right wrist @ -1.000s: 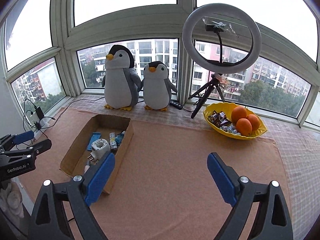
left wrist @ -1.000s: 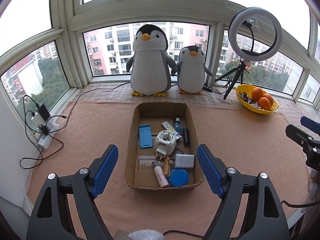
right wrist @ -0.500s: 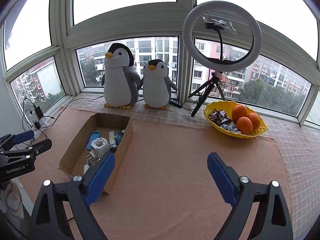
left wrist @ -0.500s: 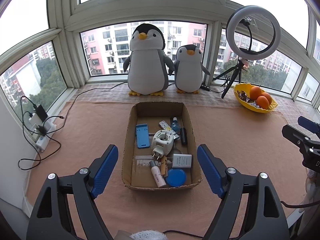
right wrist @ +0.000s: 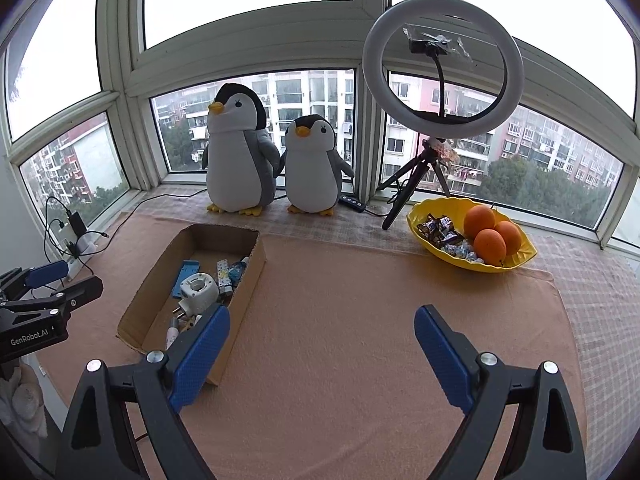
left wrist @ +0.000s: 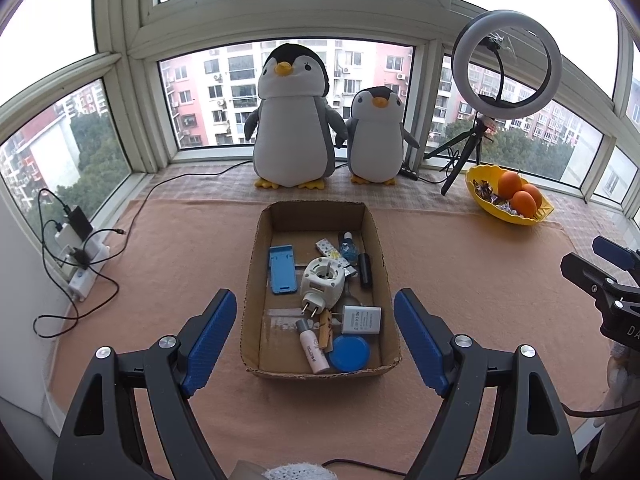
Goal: Organize rigid objects
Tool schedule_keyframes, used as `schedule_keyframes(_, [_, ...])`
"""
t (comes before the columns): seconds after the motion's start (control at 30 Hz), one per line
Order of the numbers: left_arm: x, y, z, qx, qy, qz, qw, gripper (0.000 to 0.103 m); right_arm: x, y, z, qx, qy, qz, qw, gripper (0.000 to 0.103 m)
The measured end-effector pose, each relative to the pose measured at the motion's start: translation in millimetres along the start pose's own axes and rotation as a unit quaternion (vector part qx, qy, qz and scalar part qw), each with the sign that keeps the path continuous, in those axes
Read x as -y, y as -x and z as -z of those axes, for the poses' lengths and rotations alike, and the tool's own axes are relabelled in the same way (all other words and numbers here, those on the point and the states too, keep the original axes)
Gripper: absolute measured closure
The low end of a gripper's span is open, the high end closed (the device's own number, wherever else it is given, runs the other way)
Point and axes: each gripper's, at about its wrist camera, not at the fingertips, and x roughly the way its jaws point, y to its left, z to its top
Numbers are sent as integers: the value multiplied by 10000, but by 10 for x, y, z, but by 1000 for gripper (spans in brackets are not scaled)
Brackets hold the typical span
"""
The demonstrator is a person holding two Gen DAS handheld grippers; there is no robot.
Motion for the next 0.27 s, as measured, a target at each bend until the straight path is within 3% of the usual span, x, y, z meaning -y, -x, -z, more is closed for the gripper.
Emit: schedule_keyframes(0.27, [2,-14,6,-31,-9,5,10000,22,10,-16,43,-40,-21,17,10000,12])
